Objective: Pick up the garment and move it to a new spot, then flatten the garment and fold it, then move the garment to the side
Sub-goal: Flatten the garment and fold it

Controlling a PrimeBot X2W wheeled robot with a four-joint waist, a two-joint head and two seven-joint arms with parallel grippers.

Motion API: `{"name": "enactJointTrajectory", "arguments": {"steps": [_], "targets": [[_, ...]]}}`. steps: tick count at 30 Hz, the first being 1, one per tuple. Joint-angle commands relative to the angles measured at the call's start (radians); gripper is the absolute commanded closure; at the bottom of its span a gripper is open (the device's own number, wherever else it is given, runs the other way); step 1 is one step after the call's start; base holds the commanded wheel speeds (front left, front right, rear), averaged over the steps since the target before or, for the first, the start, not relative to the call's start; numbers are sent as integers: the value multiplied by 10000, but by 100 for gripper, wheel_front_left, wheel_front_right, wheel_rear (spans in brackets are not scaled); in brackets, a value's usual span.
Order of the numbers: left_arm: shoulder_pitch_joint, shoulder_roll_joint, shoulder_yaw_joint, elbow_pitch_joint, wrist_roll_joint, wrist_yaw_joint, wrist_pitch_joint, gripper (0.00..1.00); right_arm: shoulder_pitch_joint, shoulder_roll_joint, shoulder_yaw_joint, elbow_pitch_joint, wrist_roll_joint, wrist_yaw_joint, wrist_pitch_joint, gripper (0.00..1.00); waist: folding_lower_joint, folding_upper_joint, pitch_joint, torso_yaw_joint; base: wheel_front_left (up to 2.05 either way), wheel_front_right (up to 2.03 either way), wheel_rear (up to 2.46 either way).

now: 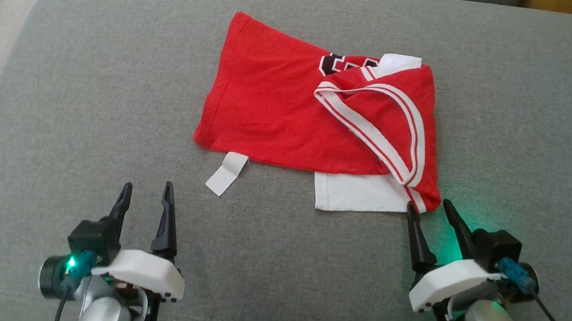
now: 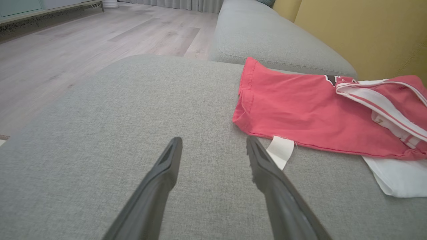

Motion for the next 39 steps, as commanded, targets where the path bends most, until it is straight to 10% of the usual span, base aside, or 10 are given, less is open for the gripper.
{"name": "enactJointTrajectory", "arguments": {"steps": [1,9,12,22,33,34,37,39], "targets": [[-417,34,270,-293,-90,-20,-51,0,-84,97,176,-212,-57,65,-67,0,0,0,15,22,0,0,0],[-485,34,301,-268,-119,-21,-51,0,-430,97,203,445,296,65,-67,5,0,0,157,141,0,0,0],[-496,34,282,-242,-97,13,-51,0,-610,97,144,430,477,65,-67,100,0,0,155,161,0,0,0],[-252,33,74,-92,-283,-2,-51,0,-1987,-1011,-611,-371,-744,65,-67,100,0,0,-272,143,0,0,0],[26,33,-271,99,-326,-133,-51,0,-4638,-2243,758,-583,-2158,65,-67,100,0,0,-900,471,0,0,0],[79,33,-273,107,-322,-148,-51,0,-4556,-2160,894,-428,-2130,65,-67,96,0,0,-945,507,0,0,0],[217,33,-218,119,-311,-188,-51,0,-3959,-1944,1029,-55,-2037,65,-67,0,0,0,-1034,538,0,0,0],[260,33,-194,113,-305,-190,-51,0,-3651,-1863,977,42,-1965,65,-67,0,0,0,-1062,526,0,0,0]]}}
